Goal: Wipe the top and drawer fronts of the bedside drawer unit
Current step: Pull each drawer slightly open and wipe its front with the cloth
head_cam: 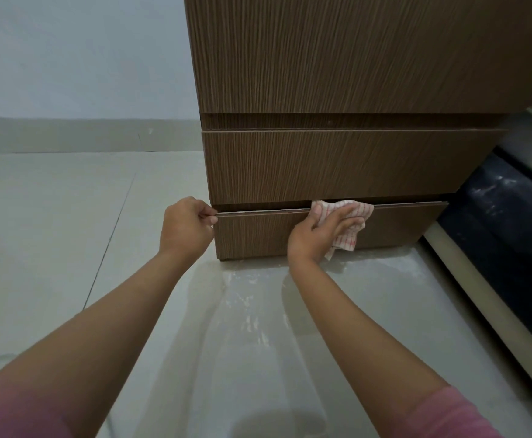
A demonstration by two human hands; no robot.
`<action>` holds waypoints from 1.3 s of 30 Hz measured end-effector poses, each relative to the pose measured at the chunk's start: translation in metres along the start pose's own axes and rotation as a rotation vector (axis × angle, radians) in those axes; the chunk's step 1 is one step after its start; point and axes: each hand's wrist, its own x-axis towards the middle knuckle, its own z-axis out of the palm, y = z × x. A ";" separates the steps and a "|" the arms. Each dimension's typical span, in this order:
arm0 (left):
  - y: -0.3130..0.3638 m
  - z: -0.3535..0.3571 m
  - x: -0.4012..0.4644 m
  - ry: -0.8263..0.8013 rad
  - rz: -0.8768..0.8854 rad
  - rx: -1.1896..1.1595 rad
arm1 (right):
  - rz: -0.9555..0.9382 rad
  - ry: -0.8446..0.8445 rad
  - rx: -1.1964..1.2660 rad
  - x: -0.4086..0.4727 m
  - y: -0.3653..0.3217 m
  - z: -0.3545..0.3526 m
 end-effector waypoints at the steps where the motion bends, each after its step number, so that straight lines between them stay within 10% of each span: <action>1: 0.000 0.001 0.000 0.004 -0.007 -0.004 | 0.012 0.008 0.003 0.003 -0.001 0.000; 22: 0.004 0.006 -0.007 0.074 -0.048 -0.010 | 0.174 0.087 0.193 0.012 -0.006 -0.025; 39: 0.064 -0.010 -0.026 -0.128 0.200 -0.188 | -0.088 -0.524 0.187 -0.031 -0.020 -0.062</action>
